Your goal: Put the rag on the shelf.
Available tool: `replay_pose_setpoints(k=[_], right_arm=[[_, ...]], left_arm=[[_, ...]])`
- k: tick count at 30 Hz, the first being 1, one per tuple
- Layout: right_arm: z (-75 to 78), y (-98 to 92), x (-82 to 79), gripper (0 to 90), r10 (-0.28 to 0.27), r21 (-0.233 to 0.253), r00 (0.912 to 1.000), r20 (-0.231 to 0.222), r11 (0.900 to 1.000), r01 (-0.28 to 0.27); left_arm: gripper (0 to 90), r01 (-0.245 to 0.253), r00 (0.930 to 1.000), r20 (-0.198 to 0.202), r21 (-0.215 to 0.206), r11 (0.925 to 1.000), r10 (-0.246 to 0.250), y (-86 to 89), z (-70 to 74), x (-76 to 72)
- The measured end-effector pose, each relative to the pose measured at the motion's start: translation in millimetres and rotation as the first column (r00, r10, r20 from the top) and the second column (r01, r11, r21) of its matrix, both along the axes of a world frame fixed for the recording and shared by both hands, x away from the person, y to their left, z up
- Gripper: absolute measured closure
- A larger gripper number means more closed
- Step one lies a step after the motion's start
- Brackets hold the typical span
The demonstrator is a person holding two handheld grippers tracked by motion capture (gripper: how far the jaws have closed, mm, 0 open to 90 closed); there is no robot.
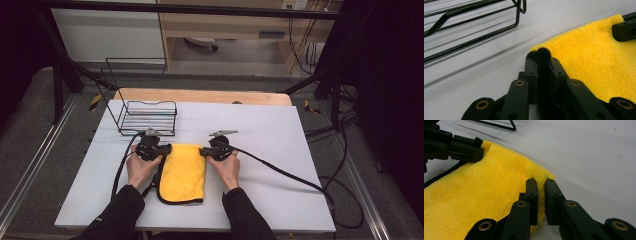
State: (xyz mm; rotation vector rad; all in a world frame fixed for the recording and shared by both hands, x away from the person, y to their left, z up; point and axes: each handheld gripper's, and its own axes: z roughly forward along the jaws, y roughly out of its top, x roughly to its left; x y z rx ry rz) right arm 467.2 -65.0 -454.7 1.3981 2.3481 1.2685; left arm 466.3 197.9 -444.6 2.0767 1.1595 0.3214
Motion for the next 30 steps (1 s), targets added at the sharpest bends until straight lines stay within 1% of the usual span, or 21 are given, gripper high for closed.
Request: replay_pose_setpoints(k=[2, 4, 6, 9, 12, 15, 19, 21, 22, 24, 26, 30], right_arm=[[0.6, -0.2, -0.9, 83.0, 0.003, -0.002, 0.9999, 0.012, 1.0, -0.003], [2.0, -0.5, -2.3, 83.1, 0.008, -0.002, 0.9996, 0.026, 1.0, -0.008], [4.0, -0.9, -3.9, 83.2, 0.011, -0.002, 0.9989, 0.045, 1.0, -0.011], [10.0, -1.8, -7.2, 83.3, 0.012, 0.015, 0.9977, 0.067, 1.0, -0.013], [17.9, -3.3, -11.8, 83.3, 0.018, 0.039, 0.9956, 0.091, 0.999, -0.022], [25.3, -4.9, -17.4, 83.3, 0.024, 0.054, 0.9929, 0.116, 0.998, -0.031], [32.6, -6.8, -24.5, 83.4, 0.032, 0.061, 0.9868, 0.159, 0.997, -0.042], [37.9, -7.9, -29.6, 83.4, 0.037, 0.072, 0.9822, 0.184, 0.996, -0.051], [37.9, -7.9, -29.6, 83.4, 0.037, 0.072, 0.9822, 0.184, 0.996, -0.051], [41.3, -8.8, -32.7, 83.4, 0.04, 0.078, 0.9785, 0.202, 0.995, -0.056], [44.8, -9.3, -35.8, 83.4, 0.044, 0.08, 0.9751, 0.217, 0.995, -0.063], [52.7, -8.5, -41.6, 83.4, 0.049, 0.078, 0.9652, 0.257, 0.994, -0.072]], left_arm=[[79.6, -0.004, 1.0, 0.0, -0.015, 0.9999, 0.004, 1.7, 0.6, -0.2], [80.1, -0.005, 0.9999, 0.015, -0.021, 0.9998, 0.005, 3.4, 2.6, -1.4], [80.4, 0.0, 0.9992, 0.04, -0.028, 0.9996, 0.001, 4.6, 5.8, -3.5], [80.6, 0.008, 0.9972, 0.074, -0.033, 0.9994, -0.006, 6.8, 12.3, -7.8], [80.6, 0.016, 0.995, 0.1, -0.063, 0.9979, -0.009, 9.6, 19.1, -12.7], [80.7, 0.023, 0.9922, 0.124, -0.082, 0.9964, -0.013, 12.6, 26.1, -17.7], [80.8, 0.039, 0.9867, 0.161, -0.095, 0.9948, -0.023, 14.5, 33.7, -25.3], [80.8, 0.044, 0.9838, 0.177, -0.104, 0.9936, -0.025, 16.0, 37.3, -29.3], [80.8, 0.047, 0.9825, 0.184, -0.111, 0.9927, -0.026, 16.9, 39.1, -31.6], [80.8, 0.051, 0.9799, 0.198, -0.125, 0.9908, -0.026, 18.5, 42.6, -35.8], [80.9, 0.058, 0.9776, 0.209, -0.131, 0.9896, -0.03, 20.4, 46.4, -39.6], [80.9, 0.063, 0.9715, 0.235, -0.146, 0.9873, -0.027, 22.1, 53.6, -46.5]])
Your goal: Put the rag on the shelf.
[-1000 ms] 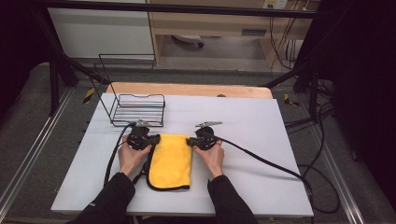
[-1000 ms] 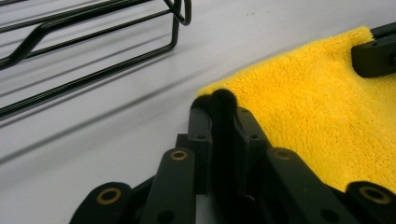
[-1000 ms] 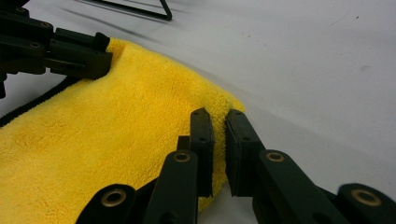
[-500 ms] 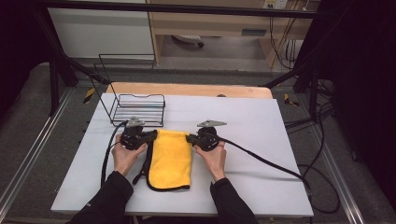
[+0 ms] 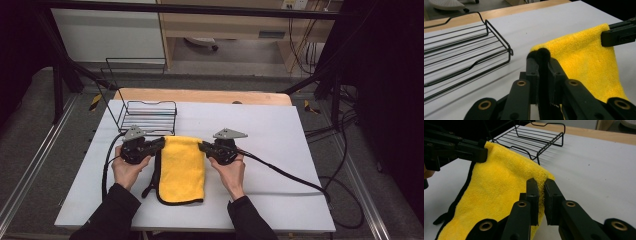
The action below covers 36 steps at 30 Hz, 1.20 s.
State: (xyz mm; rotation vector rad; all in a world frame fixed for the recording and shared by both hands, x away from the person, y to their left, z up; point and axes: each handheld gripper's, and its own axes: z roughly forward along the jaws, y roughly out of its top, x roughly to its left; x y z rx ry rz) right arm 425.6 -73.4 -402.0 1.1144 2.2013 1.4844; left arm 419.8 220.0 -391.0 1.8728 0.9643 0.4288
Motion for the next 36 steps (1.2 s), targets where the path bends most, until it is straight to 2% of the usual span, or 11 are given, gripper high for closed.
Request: replay_pose_setpoints(k=[16, 25, 29, 36], right_arm=[[23.7, -6.8, -13.6, 83.4, -0.002, 0.063, 0.9963, 0.085, 0.998, -0.003], [44.4, -4.1, -22.9, 83.6, 0.011, 0.046, 0.9858, 0.168, 0.999, -0.019], [52.8, -2.2, -25.9, 83.7, 0.014, 0.029, 0.9784, 0.206, 0.999, -0.02], [63.7, -0.8, -29.9, 83.7, 0.01, 0.035, 0.9689, 0.247, 0.999, -0.019]], left_arm=[[81.1, 0.017, 0.995, 0.1, -0.049, 0.9987, -0.013, 2.8, 25.7, -18.7], [81.2, 0.013, 0.989, 0.148, -0.085, 0.9963, 0.0, 7.0, 39.5, -26.8], [81.2, 0.01, 0.9842, 0.177, -0.092, 0.9957, 0.007, 7.5, 45.4, -31.1], [81.2, 0.005, 0.9761, 0.216, -0.115, 0.9934, 0.02, 9.3, 54.6, -37.4]])
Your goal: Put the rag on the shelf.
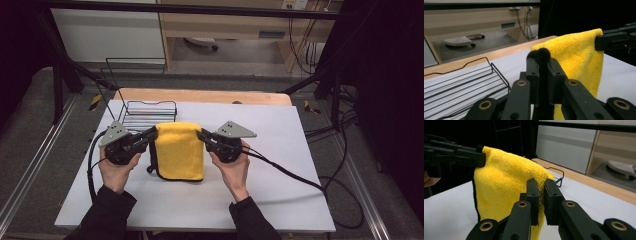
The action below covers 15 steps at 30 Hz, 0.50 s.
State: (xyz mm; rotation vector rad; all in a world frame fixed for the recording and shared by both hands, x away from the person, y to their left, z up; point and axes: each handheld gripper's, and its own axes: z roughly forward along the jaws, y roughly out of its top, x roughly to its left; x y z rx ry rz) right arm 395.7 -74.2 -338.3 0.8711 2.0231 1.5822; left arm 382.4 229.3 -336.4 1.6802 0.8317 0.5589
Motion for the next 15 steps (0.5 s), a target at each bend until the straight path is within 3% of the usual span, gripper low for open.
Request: replay_pose_setpoints(k=[15], right_arm=[[15.5, 3.9, -6.0, 83.8, -0.003, 0.017, 0.9969, 0.079, 1.0, 0.001]], left_arm=[[81.3, -0.013, 0.9981, 0.059, -0.045, 0.9989, 0.016, 4.6, 12.9, -7.7]])
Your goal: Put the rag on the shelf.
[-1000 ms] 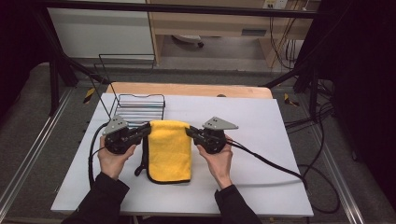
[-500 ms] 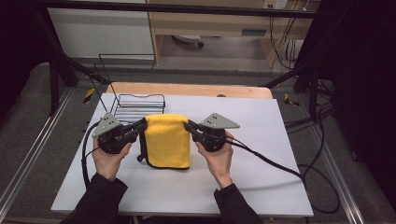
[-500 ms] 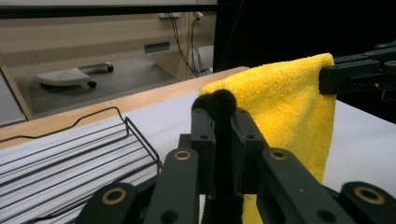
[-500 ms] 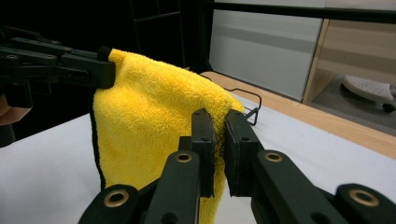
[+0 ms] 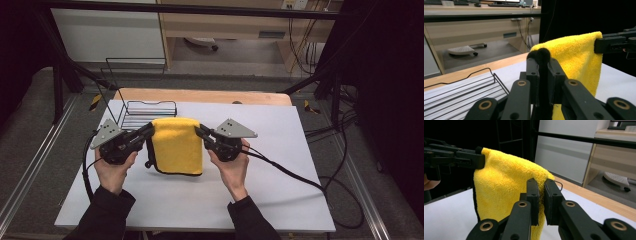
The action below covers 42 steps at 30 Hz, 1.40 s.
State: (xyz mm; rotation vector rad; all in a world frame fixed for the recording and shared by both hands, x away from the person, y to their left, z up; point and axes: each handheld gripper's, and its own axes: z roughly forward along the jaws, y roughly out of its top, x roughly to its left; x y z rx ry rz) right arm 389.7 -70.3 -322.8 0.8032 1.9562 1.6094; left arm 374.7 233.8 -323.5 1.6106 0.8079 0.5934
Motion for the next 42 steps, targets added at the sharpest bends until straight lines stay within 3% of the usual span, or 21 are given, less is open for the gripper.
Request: replay_pose_setpoints(k=[22, 38, 42], right_arm=[[24.8, 17.2, 4.6, 83.9, -0.006, 0.046, 0.9965, 0.084, 0.999, 0.003], [45.7, 35.4, 13.4, 84.0, -0.007, 0.072, 0.9906, 0.137, 0.997, -0.003], [50.5, 40.4, 16.2, 84.0, -0.007, 0.086, 0.9897, 0.143, 0.996, -0.005]], left_arm=[[81.3, -0.033, 0.9964, 0.077, -0.057, 0.9979, 0.037, 15.5, 23.0, 3.8], [81.4, -0.071, 0.9877, 0.13, -0.12, 0.9902, 0.087, 32.3, 41.0, 10.1], [81.4, -0.076, 0.9875, 0.127, -0.132, 0.9883, 0.093, 36.2, 44.8, 12.8]])
